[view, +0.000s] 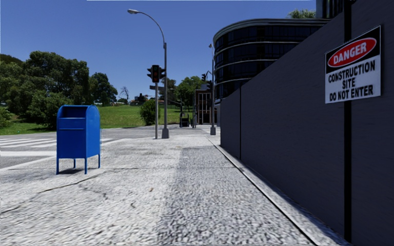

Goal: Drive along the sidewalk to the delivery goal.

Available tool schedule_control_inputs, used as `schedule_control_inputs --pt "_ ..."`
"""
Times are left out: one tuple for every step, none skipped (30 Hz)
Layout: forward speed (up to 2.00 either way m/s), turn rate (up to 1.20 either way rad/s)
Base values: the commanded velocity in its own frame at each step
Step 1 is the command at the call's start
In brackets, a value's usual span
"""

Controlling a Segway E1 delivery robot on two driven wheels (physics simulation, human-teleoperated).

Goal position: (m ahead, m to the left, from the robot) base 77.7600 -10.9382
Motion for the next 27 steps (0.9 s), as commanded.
schedule_control_inputs --pt "2.00 0.00" --pt "2.00 0.00" --pt "2.00 0.00" --pt "2.00 0.00" --pt "2.00 0.00" --pt "2.00 0.00" --pt "2.00 0.00" --pt "2.00 0.00" --pt "2.00 0.00" --pt "2.00 0.00" --pt "2.00 0.00" --pt "2.00 0.00" --pt "2.00 0.00" --pt "2.00 0.00" --pt "2.00 0.00" --pt "2.00 0.00" --pt "2.00 0.00" --pt "2.00 0.00" --pt "2.00 0.00" --pt "2.00 0.00" --pt "2.00 0.00" --pt "2.00 0.00" --pt "2.00 0.00" --pt "2.00 0.00" --pt "2.00 0.00" --pt "2.00 0.00" --pt "2.00 0.00"
